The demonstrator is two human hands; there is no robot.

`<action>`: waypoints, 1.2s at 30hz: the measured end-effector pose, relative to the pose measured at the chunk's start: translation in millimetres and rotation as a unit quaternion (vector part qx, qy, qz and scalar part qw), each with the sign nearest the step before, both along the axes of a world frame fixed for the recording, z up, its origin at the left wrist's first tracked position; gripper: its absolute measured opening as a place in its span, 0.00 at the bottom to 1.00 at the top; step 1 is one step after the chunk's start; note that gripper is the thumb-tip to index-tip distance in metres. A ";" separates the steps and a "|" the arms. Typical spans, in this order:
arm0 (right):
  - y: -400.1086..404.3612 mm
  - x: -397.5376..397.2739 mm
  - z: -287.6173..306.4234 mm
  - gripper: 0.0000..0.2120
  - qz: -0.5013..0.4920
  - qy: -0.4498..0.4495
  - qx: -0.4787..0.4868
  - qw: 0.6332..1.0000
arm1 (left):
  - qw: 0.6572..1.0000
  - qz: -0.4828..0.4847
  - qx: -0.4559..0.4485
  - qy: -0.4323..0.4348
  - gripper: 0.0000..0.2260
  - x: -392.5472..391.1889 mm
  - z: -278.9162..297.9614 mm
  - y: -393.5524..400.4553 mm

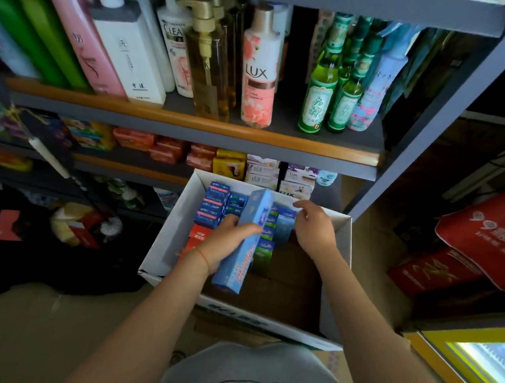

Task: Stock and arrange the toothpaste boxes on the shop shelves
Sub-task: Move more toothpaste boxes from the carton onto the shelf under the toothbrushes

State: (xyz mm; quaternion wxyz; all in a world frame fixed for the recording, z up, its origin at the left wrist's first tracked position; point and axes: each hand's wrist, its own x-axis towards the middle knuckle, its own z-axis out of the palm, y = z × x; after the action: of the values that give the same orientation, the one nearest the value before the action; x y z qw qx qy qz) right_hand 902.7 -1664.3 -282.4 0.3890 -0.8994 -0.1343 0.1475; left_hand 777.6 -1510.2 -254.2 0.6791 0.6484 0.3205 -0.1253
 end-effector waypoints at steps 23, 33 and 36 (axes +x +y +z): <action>4.5 -8.9 70.0 0.10 0.149 -0.234 -0.224 0.934 | 0.980 0.105 -0.127 -0.115 0.09 -8.4 5.7 9.5; 112.0 -96.4 154.6 0.13 0.160 -0.054 -0.031 0.985 | 0.978 0.005 -0.132 -0.161 0.18 -94.1 40.0 99.2; 164.9 -136.4 153.1 0.19 0.128 -0.005 -0.038 0.991 | 0.981 -0.026 -0.120 -0.152 0.27 -143.7 43.8 150.1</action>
State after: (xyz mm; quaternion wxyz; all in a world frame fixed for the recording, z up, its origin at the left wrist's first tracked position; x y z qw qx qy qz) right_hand 766.3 -1499.4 -129.3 0.3321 -0.8896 -0.2444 0.1965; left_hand 633.9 -1360.2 -210.4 0.7890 0.5822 0.1791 -0.0808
